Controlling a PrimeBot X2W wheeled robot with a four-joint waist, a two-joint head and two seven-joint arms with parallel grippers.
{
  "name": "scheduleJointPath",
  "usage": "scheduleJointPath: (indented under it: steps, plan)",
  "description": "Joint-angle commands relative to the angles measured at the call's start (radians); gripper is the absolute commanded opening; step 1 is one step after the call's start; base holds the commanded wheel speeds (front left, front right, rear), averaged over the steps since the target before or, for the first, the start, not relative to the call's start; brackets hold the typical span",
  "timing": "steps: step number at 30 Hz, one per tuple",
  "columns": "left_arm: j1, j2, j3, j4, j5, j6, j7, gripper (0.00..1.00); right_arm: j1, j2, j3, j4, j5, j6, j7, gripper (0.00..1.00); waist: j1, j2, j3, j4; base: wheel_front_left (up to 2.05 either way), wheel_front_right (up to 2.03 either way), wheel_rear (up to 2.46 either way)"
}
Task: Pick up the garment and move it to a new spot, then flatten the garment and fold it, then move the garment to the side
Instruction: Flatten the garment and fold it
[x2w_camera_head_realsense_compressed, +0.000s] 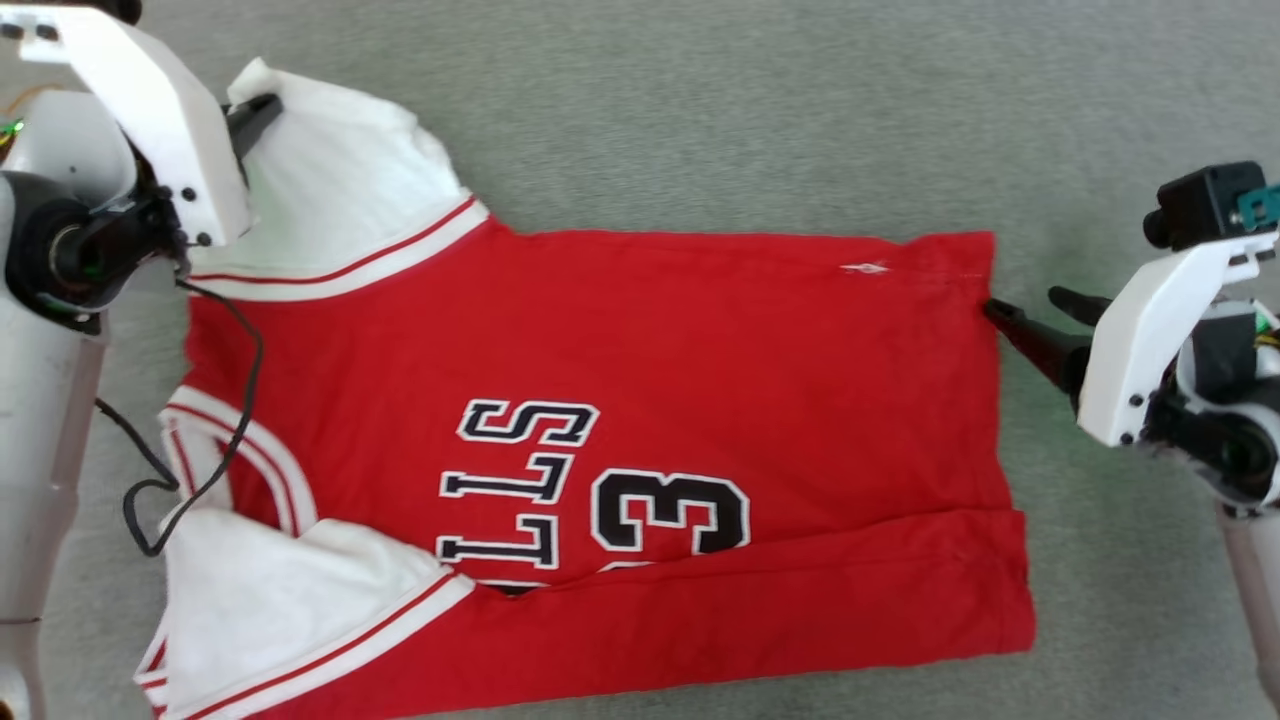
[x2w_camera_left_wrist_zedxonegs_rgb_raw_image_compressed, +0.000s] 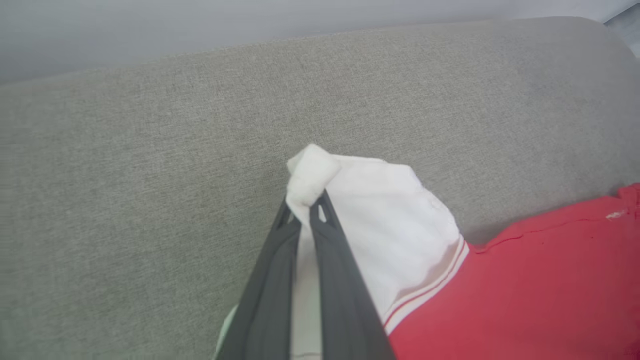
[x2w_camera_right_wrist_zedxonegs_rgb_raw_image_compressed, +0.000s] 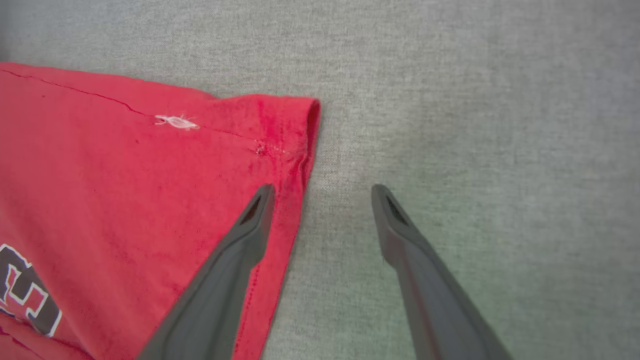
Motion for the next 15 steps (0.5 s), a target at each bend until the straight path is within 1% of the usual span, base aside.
scheduleJointPath:
  steps: [1, 6, 11, 12, 14, 15]
  plan:
    - [-0.02, -0.009, -0.007, -0.013, 0.003, -0.005, -0.01, 0.0, -0.029, -0.01, -0.006, 0.015, -0.006, 0.0, 0.017, 1.0, 0.0, 0.0, 0.013, 0.038, 0.0, 0.0, 0.0]
    - [-0.031, -0.019, -0.024, -0.052, 0.007, -0.018, -0.029, 0.0, -0.092, 0.006, -0.019, 0.088, -0.023, 0.0, 0.07, 1.0, 0.0, 0.0, 0.045, 0.077, 0.0, 0.0, 0.0]
    - [-0.02, -0.014, -0.037, -0.068, 0.003, -0.025, -0.043, 0.0, -0.104, 0.031, 0.014, 0.176, -0.034, 0.0, 0.116, 1.0, 0.0, 0.0, 0.06, 0.091, 0.0, 0.0, 0.0]
    - [-0.017, -0.013, -0.039, -0.069, 0.001, -0.026, -0.045, 0.0, -0.101, 0.037, 0.021, 0.194, -0.033, 0.0, 0.129, 0.38, 0.0, 0.0, 0.061, 0.092, 0.0, 0.0, 0.0]
    - [-0.014, -0.012, -0.042, -0.068, -0.004, -0.028, -0.044, 0.0, -0.098, 0.042, 0.036, 0.213, -0.027, 0.0, 0.14, 0.0, 0.0, 0.0, 0.062, 0.094, 0.0, 0.0, 0.0]
    - [-0.012, -0.01, -0.043, -0.066, -0.006, -0.027, -0.045, 0.0, -0.104, 0.04, 0.043, 0.213, -0.028, 0.0, 0.136, 0.0, 0.0, 0.0, 0.062, 0.095, 0.0, 0.0, 0.0]
